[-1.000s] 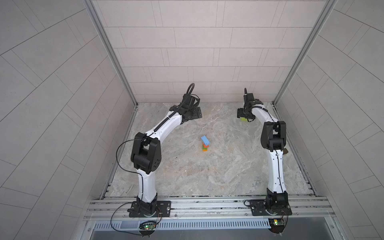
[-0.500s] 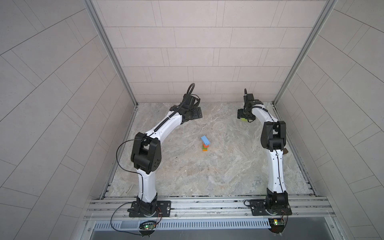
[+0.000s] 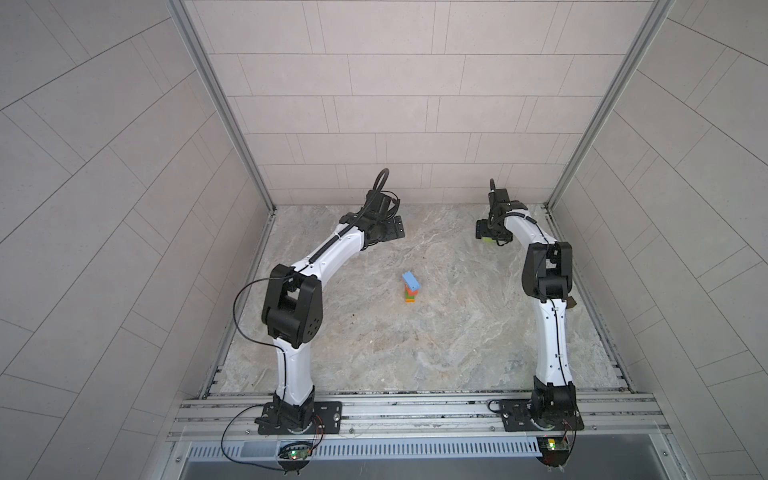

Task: Build the wood block tower
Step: 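Close the right gripper on the lime green block and lift it, then carry the lime green block over the structure with right gripper while left returns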

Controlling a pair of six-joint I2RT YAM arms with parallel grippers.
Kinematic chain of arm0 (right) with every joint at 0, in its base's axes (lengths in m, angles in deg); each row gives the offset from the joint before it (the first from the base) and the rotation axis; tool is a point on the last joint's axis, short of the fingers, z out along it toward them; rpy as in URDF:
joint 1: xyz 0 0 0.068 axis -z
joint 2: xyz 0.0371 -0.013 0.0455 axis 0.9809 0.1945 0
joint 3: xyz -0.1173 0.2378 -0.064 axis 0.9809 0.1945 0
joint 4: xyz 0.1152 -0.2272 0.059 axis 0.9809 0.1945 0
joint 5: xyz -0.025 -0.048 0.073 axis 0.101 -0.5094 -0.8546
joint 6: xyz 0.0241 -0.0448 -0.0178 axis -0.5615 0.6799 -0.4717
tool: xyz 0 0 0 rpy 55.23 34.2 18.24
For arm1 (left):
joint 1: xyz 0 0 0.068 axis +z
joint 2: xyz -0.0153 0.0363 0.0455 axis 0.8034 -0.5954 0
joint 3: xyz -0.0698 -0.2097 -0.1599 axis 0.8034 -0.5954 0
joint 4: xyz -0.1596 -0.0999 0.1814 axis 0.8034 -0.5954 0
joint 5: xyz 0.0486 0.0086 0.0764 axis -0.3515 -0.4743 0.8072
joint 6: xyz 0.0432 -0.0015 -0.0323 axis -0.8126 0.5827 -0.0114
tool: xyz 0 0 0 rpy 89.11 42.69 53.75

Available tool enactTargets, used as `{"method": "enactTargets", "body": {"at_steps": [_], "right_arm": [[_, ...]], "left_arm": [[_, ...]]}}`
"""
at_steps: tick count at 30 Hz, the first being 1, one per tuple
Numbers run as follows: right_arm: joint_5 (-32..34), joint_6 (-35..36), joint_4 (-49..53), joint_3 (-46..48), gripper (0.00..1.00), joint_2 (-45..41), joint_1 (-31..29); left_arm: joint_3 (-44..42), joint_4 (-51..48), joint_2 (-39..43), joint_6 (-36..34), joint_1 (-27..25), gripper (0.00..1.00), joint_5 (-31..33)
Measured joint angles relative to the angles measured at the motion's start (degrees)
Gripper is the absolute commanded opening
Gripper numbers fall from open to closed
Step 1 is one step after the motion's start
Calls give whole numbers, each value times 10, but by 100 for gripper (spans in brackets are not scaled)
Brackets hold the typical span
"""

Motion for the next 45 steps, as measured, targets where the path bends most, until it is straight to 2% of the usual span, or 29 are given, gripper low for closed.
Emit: {"method": "enactTargets", "body": {"at_steps": [5,12,18,22,31,35,45], "right_arm": [[-4,-2,2,0,78,2,1],[-17,-4,10,0,60,2,1],[-25,-9,15,0,53,2,1],[-30,-9,14,12,51,-7,0],[-44,-13,12,156,48,-118,-35],[-51,-10,11,196,48,-181,-71],[-63,11,47,228,48,-292,-180]], "left_arm": [[-3,3,0,1,0,100,0],[-12,4,6,2,0,100,-1],[-33,6,29,2,0,100,-1],[-56,6,57,3,0,100,-3],[-135,7,159,3,0,96,-9],[-177,4,216,0,0,94,-9],[-292,-1,348,-2,0,94,-11]]}}
